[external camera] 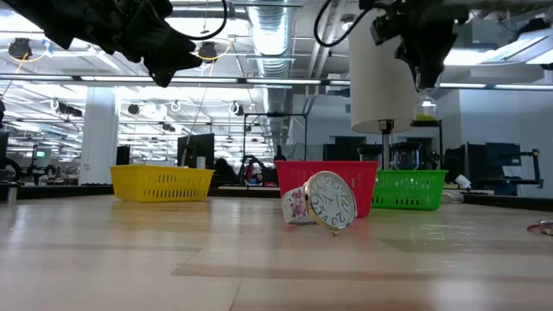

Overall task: Pick & Place Office items
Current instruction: Put the black hourglass into the green bin

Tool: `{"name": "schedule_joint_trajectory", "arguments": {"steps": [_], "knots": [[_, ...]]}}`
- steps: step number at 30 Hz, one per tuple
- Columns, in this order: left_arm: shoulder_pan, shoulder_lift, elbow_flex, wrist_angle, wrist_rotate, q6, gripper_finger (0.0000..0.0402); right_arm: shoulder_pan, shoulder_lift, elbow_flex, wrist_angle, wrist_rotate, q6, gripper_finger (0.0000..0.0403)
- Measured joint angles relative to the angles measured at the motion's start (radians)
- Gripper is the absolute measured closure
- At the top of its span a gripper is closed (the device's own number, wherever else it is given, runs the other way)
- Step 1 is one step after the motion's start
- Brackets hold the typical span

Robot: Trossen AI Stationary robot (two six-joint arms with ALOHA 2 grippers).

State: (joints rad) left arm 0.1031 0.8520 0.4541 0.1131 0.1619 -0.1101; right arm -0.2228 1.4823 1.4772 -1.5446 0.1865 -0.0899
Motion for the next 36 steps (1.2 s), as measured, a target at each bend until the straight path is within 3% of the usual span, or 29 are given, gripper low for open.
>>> {"name": "schedule_joint_trajectory", "arguments": {"steps": [9,31,36], "knots": [[0.000,0.000,0.000,0.000,0.000,0.000,0.0259,-0.081,-0.003,-0.117,0.094,-0.028,-0.052,0.0209],[0.000,0.000,0.000,0.000,0.000,-0.002,0.0259,-0.044,0.011,-0.287,0.290,-0.058,-0.050,0.0196],[0.000,0.000,0.000,0.000,0.000,-0.003,0.0259,-0.027,0.012,-0.288,0.318,-0.058,-0.065,0.0209]]}}
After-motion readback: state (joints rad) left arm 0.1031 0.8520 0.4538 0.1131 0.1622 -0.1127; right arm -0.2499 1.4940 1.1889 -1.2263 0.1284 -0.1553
